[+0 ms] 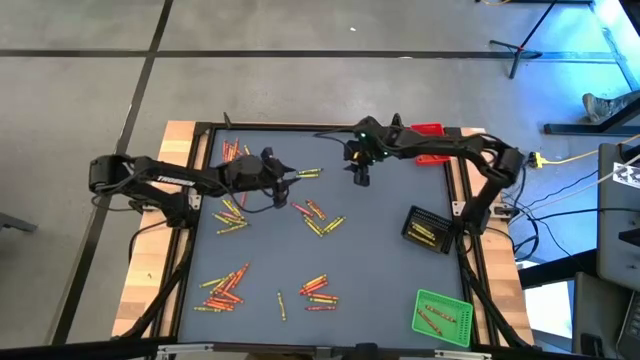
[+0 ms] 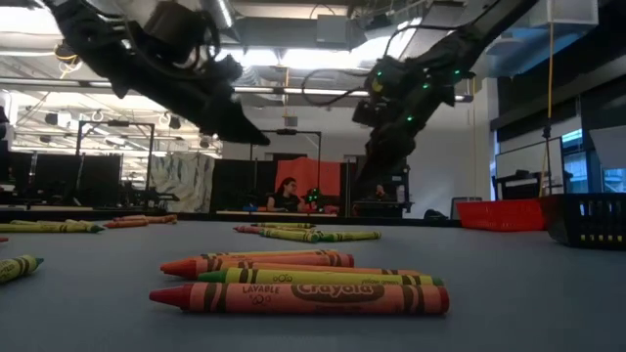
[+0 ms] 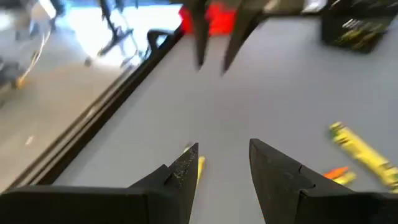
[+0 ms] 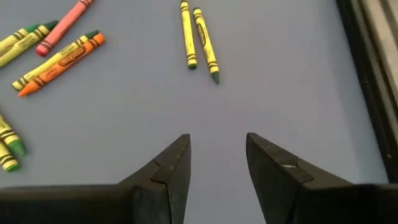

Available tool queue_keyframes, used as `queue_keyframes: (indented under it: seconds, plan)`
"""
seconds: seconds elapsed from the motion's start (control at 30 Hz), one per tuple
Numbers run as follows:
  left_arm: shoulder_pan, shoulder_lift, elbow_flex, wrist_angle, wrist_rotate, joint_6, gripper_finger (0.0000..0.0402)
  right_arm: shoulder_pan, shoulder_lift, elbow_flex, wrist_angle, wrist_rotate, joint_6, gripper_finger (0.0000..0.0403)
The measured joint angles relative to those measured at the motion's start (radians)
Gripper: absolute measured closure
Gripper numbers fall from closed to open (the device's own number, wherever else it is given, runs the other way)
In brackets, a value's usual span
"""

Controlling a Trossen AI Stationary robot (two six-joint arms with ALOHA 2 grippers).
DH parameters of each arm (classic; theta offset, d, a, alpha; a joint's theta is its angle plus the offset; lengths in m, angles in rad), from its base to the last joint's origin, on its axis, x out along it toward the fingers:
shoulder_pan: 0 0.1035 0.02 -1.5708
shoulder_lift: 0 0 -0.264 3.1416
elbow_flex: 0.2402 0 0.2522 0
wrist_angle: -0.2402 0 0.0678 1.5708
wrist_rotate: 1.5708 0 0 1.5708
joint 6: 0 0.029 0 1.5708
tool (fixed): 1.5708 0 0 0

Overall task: Sort crayons
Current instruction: Put the green crayon into the black basket

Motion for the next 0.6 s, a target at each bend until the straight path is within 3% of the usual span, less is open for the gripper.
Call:
queue_keyframes:
  seconds: [0.17, 0.27, 0.43, 0.6]
  plan:
    - [0.076, 0.082, 0.123, -0.178, 0.046, -0.014, 0.0274, 0.004, -0.097, -0.097, 0.104, 0.005, 0.041, 0.0252]
    - [0.13, 0.162, 0.215, -0.29, 0.129, -0.003, 0.0274, 0.015, -0.14, -0.143, 0.182, -0.001, 0.056, 0.0252]
    - [0.201, 0.294, 0.359, -0.472, 0.19, 0.041, 0.0274, 0.057, -0.164, -0.178, 0.272, -0.019, 0.073, 0.0252]
    - [0.244, 0.407, 0.468, -0.549, 0.226, 0.076, 0.0274, 0.118, -0.163, -0.18, 0.272, -0.02, 0.074, 0.0252]
